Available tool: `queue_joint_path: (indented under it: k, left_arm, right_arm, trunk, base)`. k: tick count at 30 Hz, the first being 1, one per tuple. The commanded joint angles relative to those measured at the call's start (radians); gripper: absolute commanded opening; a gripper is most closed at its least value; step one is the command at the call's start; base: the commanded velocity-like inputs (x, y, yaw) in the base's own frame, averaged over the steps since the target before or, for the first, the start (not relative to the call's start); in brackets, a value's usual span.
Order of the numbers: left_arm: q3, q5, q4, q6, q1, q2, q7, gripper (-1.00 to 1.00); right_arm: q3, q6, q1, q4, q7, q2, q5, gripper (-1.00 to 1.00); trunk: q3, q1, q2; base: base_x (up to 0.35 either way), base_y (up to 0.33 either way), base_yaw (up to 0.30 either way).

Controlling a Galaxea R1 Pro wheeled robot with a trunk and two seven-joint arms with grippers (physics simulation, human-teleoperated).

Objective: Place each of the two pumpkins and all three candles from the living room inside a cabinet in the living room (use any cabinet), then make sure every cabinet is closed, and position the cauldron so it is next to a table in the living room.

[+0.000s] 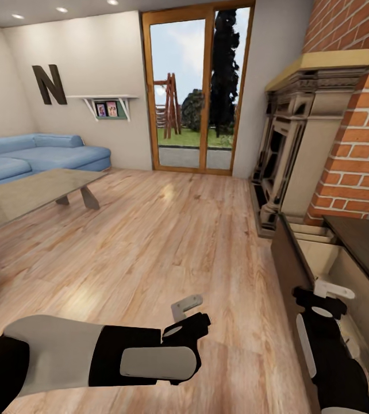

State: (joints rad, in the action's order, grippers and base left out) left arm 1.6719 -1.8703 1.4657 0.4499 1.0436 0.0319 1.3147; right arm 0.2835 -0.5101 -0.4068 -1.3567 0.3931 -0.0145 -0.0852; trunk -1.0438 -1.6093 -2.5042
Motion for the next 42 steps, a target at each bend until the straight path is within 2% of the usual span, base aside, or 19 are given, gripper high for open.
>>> queue_joint_path:
  k: [1,8,15,18,24,25,27,28,29,30,31,33,35,36,37,39,40,41,42]
  left_arm:
    - [0.001,-0.003,0.001,0.004,0.001,0.0,0.0,1.0]
    - [0.003,-0.003,-0.04,0.004,0.001,-0.001,-0.007,1.0]
    - [0.003,-0.003,-0.043,0.004,0.001,-0.001,-0.007,1.0]
    - [0.003,-0.003,-0.044,0.004,0.001,-0.001,-0.007,1.0]
    - [0.003,-0.003,-0.044,0.004,0.001,-0.001,-0.007,1.0]
    - [0.004,-0.004,-0.056,0.004,0.001,-0.002,-0.009,1.0]
    - [0.006,-0.004,-0.087,0.004,0.001,-0.005,-0.009,1.0]
    - [0.048,-0.004,-0.139,0.003,0.0,-0.009,-0.009,1.0]
    - [0.066,-0.004,-0.144,0.003,0.0,-0.009,-0.009,1.0]
    - [0.112,-0.004,-0.158,0.003,0.0,-0.009,-0.009,1.0]
    - [0.139,-0.004,-0.168,0.003,0.0,-0.009,-0.009,1.0]
    - [0.238,-0.005,-0.217,0.005,0.0,-0.008,-0.009,1.0]
    - [0.291,-0.005,-0.246,0.008,0.0,-0.005,-0.01,1.0]
    - [0.305,-0.005,-0.252,0.011,0.0,-0.004,-0.01,1.0]
    - [0.317,-0.005,-0.257,0.016,0.0,-0.003,-0.01,1.0]
    - [0.368,-0.005,-0.269,0.059,-0.002,0.005,-0.01,1.0]
    - [0.437,-0.005,-0.281,0.121,-0.015,0.011,-0.01,1.0]
    - [0.473,-0.006,-0.294,0.152,-0.022,0.013,-0.011,1.0]
    - [0.489,-0.007,-0.302,0.167,-0.024,0.014,-0.012,1.0]
  right_arm:
    - [0.0,-0.008,0.001,-0.001,-0.003,-0.001,-0.009,1.0]
    - [-0.059,-0.001,0.029,-0.004,-0.005,-0.001,-0.025,1.0]
    - [-0.085,-0.001,0.045,-0.011,-0.005,-0.003,-0.03,1.0]
    - [-0.118,-0.002,0.051,-0.017,-0.002,-0.006,-0.03,1.0]
    - [-0.131,-0.002,0.052,-0.015,-0.002,-0.018,-0.03,1.0]
    - [-0.226,0.062,0.052,0.136,-0.009,-0.018,-0.03,1.0]
    - [-0.248,0.137,0.052,0.193,-0.005,-0.018,-0.031,1.0]
    - [-0.26,0.247,0.052,0.29,-0.004,-0.021,-0.031,1.0]
    - [-0.261,0.261,0.052,0.295,-0.003,-0.021,-0.03,1.0]
    - [-0.261,0.29,0.052,0.306,-0.004,-0.022,-0.03,1.0]
    - [-0.261,0.305,0.052,0.313,-0.004,-0.023,-0.03,1.0]
    - [-0.265,0.386,0.052,0.378,-0.007,-0.023,-0.03,1.0]
    - [-0.282,0.48,0.052,0.456,-0.007,-0.024,-0.03,1.0]
    - [-0.291,0.518,0.052,0.481,-0.007,-0.023,-0.03,1.0]
    - [-0.308,0.599,0.052,0.531,-0.007,-0.023,-0.029,1.0]
    - [-0.324,0.707,0.052,0.598,-0.005,-0.024,-0.025,1.0]
    - [-0.332,0.802,0.052,0.662,-0.004,-0.026,-0.021,1.0]
    - [-0.333,0.829,0.052,0.685,-0.004,-0.026,-0.019,1.0]
    - [-0.334,0.838,0.052,0.695,-0.004,-0.027,-0.019,1.0]
  trunk:
    - [-0.001,0.0,0.0]
    - [-0.001,0.0,0.0]
    - [-0.001,0.0,0.0]
    - [-0.001,0.0,0.0]
    - [-0.001,0.0,0.0]
    - [-0.001,0.0,0.0]
    - [-0.001,0.0,0.0]
    - [-0.001,0.0,0.0]
    - [-0.001,0.0,0.0]
    - [-0.001,0.0,0.0]
    - [-0.001,0.0,0.0]
    - [-0.001,0.0,0.0]
    - [-0.001,0.0,0.0]
    - [-0.001,0.0,0.0]
    - [-0.001,0.0,0.0]
    - [-0.001,0.0,0.0]
    - [0.003,0.001,0.0]
    - [0.007,0.001,0.0]
    - [0.01,0.002,0.0]
  base:
    - [-0.012,0.32,0.009]
    - [-0.003,0.322,0.002]
    - [0.0,0.323,0.0]
    - [0.0,0.324,0.0]
    - [0.0,0.324,0.0]
    - [0.0,0.3,0.0]
    - [0.0,0.187,0.0]
    - [0.0,0.013,0.0]
    - [0.0,0.01,0.0]
    - [0.0,0.007,0.0]
    - [0.0,0.005,0.0]
    - [0.0,0.003,0.0]
    - [0.0,0.001,0.0]
    - [0.0,0.0,0.0]
    - [0.0,0.0,0.0]
    - [0.0,0.0,0.0]
    - [0.0,0.0,0.0]
    - [0.0,0.0,0.0]
    - [0.0,0.0,0.0]
